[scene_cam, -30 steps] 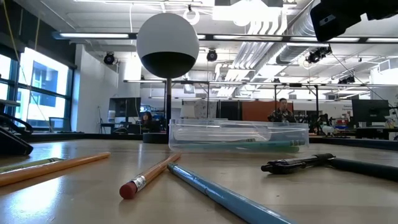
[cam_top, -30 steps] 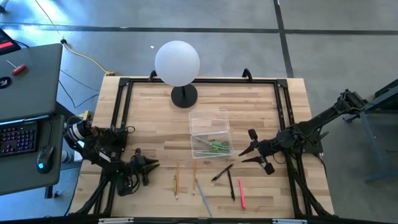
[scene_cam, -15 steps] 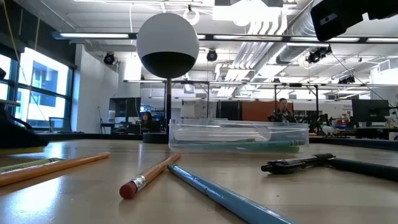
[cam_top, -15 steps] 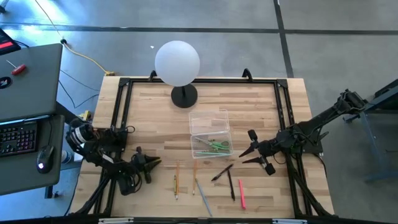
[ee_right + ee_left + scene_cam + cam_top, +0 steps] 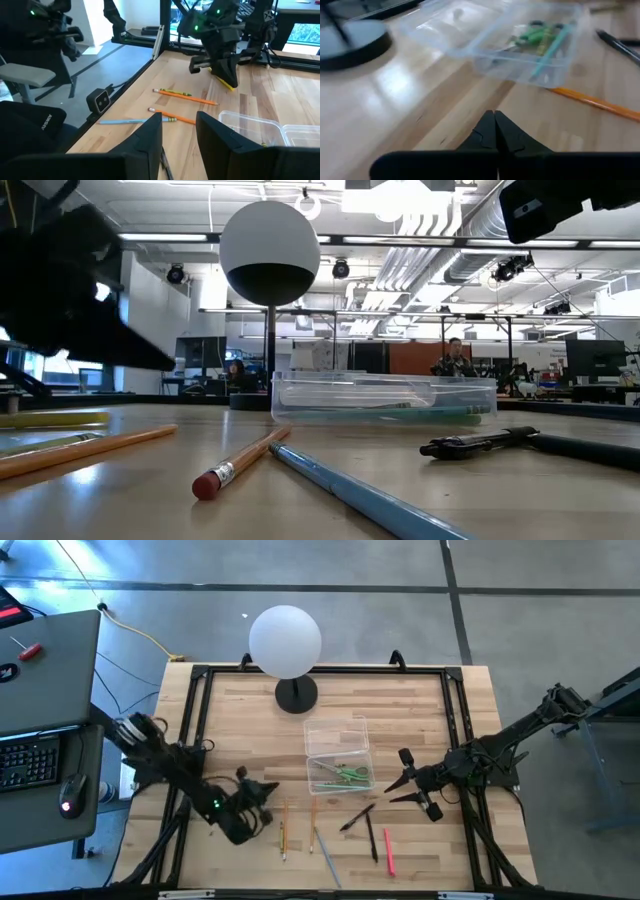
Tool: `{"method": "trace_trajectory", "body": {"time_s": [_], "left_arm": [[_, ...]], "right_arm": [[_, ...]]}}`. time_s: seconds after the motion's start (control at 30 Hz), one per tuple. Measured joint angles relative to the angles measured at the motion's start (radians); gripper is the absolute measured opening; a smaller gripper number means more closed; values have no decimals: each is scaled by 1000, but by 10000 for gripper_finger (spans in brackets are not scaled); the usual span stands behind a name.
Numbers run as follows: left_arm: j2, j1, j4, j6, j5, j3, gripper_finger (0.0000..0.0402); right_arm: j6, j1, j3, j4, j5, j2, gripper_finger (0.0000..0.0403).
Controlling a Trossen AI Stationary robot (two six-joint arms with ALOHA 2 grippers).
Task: Pick & place school supplies into a supply box
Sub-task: Put the light green crayon into the transparent supply box
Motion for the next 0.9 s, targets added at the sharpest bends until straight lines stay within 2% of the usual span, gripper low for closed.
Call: {"method": "trace_trajectory", "body": {"time_s": [0.07,0.17,0.3,0.43,0.53,0.6,0.77,0.9], "left_arm": [[-36,21,-5,92,17,26,23],[-90,23,-43,185,-1,59,52],[-160,-10,-146,174,-11,70,104],[-192,-73,-348,-12,30,71,146],[-192,-139,-543,-257,91,65,166],[-189,-191,-609,-427,114,40,172],[-150,-320,-548,-698,124,-56,168],[-73,-365,-426,-766,65,-108,156]], "right_arm": [[0,0,0,-1,-7,0,99],[1,0,0,-4,-37,0,99],[9,0,0,-6,-80,0,99],[11,0,0,-8,-106,0,99],[10,0,0,-8,-108,0,99],[10,0,0,-8,-107,0,99],[2,0,0,-7,-99,0,99],[0,0,0,-7,-98,0,99]]}}
